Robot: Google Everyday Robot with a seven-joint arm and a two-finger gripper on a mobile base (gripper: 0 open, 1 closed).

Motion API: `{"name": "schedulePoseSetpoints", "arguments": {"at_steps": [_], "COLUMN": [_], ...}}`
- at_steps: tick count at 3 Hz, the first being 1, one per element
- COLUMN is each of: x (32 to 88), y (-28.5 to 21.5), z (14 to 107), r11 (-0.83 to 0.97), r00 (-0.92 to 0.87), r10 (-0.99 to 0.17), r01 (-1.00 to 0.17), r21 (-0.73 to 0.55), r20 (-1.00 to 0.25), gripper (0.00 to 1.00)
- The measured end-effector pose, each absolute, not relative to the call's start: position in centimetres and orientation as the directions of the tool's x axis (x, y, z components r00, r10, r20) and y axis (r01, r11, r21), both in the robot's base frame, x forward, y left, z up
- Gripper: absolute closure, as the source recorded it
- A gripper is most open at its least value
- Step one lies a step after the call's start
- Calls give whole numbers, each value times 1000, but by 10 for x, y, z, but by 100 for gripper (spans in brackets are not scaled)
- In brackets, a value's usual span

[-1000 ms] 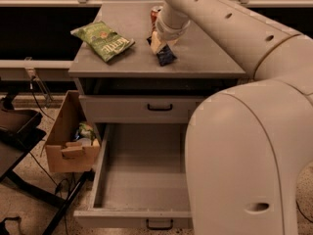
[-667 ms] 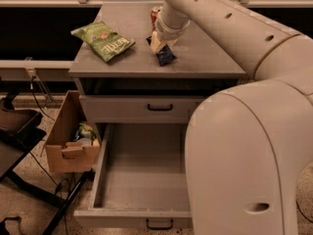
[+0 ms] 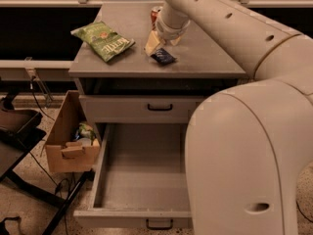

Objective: Pick rxbar blueberry from middle drawer and place on counter

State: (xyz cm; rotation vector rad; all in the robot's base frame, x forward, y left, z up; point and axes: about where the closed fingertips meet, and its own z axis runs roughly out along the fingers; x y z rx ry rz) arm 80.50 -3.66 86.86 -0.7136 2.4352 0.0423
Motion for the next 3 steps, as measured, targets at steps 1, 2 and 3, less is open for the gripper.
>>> {"name": "schedulePoseSetpoints", "arguments": {"at_steps": [1,2,3], "x": [805,797,769], "y": [-37,-44,-72], "z": [869,891,948], "r11": [855,846,828], "r00": [-679,-674,-655], "r10": [-482,-497,-511], "r01": [-501,-517,-549], "r21": [-130,-131,-115], "r20": [-553,-546,-557], "gripper": [0,0,0]}}
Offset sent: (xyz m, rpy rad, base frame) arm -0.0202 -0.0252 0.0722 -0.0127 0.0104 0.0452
